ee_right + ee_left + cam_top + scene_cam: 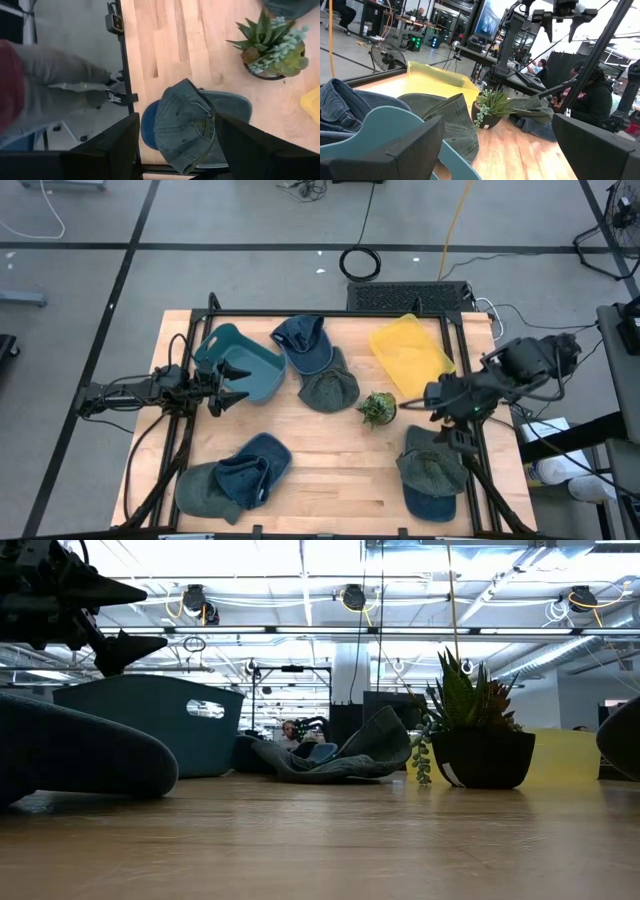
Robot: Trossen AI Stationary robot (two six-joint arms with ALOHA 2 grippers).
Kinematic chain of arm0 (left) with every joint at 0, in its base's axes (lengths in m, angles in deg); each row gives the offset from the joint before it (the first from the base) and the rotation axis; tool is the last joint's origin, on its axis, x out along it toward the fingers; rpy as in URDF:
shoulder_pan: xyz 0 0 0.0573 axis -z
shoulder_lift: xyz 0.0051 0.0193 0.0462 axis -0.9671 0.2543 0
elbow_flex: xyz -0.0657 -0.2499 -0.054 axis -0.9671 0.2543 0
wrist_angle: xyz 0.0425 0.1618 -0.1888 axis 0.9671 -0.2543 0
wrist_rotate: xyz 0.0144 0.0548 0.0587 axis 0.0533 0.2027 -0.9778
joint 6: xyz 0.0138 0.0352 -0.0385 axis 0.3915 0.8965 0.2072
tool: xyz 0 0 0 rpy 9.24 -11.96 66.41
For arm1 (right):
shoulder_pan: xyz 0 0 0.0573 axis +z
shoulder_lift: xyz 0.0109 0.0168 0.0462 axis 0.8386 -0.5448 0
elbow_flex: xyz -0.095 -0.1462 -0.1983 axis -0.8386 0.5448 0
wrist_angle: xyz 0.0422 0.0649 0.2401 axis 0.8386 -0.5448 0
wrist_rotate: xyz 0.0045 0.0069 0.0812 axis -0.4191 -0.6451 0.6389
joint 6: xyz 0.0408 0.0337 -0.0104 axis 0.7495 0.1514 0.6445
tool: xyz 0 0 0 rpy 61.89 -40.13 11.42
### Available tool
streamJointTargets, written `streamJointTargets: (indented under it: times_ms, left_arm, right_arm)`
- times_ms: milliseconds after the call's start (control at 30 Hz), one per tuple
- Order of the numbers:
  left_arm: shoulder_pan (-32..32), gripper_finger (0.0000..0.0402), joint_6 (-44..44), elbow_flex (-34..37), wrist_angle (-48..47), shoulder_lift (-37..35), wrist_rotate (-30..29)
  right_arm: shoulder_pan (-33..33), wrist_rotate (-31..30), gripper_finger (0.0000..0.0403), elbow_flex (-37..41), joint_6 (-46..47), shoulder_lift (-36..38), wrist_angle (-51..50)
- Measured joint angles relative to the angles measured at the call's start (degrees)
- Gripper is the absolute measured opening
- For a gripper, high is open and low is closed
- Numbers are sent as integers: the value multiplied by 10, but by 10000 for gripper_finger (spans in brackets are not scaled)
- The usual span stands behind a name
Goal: Pick & Place hat
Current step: Put the bottom right gray cap into the yellow bin
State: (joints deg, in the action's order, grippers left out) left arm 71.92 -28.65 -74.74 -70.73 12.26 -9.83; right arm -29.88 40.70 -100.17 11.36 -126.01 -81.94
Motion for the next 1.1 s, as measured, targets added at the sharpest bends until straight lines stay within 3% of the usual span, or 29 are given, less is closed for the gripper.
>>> streamJointTargets:
  times_ms: [333,667,1100]
  left_arm:
    - [0,379,0,0,0,0,0]
    - [0,379,0,0,0,0,0]
    - [0,379,0,0,0,0,0]
  right_arm:
    - [71,0,219,0,38,-47,0]
    - [126,0,217,4,83,-89,1]
    - [202,39,217,135,151,-91,2]
